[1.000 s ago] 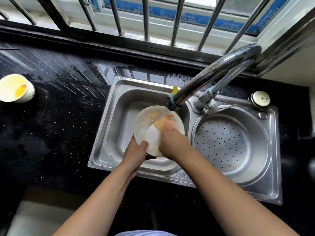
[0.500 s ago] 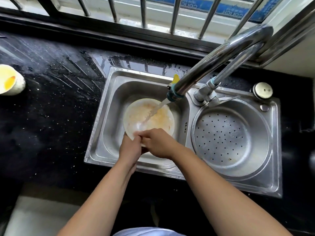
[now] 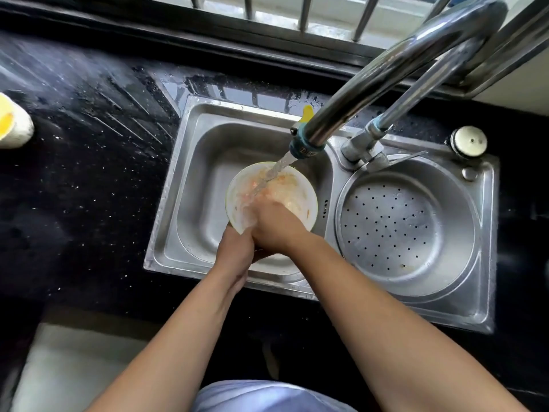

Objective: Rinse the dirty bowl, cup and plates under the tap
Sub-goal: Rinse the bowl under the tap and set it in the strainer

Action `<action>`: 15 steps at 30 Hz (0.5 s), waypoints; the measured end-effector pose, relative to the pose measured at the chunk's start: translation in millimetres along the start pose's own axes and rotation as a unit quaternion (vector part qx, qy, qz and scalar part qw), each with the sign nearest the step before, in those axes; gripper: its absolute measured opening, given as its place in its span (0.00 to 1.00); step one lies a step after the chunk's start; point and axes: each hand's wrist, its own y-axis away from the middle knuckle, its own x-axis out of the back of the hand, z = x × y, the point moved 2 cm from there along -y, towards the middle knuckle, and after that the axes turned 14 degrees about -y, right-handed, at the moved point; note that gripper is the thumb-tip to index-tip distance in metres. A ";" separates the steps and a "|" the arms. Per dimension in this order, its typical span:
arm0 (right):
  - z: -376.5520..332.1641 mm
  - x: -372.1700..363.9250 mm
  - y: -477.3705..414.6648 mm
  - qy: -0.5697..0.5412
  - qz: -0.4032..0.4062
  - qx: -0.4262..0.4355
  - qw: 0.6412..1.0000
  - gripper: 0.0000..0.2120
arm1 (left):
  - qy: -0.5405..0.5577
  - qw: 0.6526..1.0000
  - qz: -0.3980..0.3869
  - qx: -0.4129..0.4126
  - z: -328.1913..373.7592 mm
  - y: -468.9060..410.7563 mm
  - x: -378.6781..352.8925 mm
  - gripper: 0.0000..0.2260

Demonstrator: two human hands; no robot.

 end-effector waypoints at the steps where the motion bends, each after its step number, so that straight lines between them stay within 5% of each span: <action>1: -2.9 -5.0 1.6 -0.018 -0.030 0.027 0.999 0.18 | 0.002 1.000 0.010 -0.001 0.6 -0.2 -0.2 0.15; 4: 12.7 6.5 -0.1 -0.073 -0.030 -0.032 0.996 0.14 | 0.015 0.999 0.036 0.007 -2.3 -4.4 3.1 0.20; 7: 17.3 8.0 -6.9 0.000 0.016 -0.070 0.997 0.13 | 0.007 1.000 0.025 0.013 -2.8 -1.0 -5.0 0.20; 11: 12.7 2.0 -4.8 -0.063 -0.116 -0.040 0.990 0.18 | -0.019 0.997 0.067 0.015 -1.4 -1.2 -3.5 0.17; 15: 28.4 5.8 -8.3 -0.011 -0.049 -0.084 0.995 0.18 | -0.041 0.996 0.075 0.041 -0.2 0.8 -6.0 0.20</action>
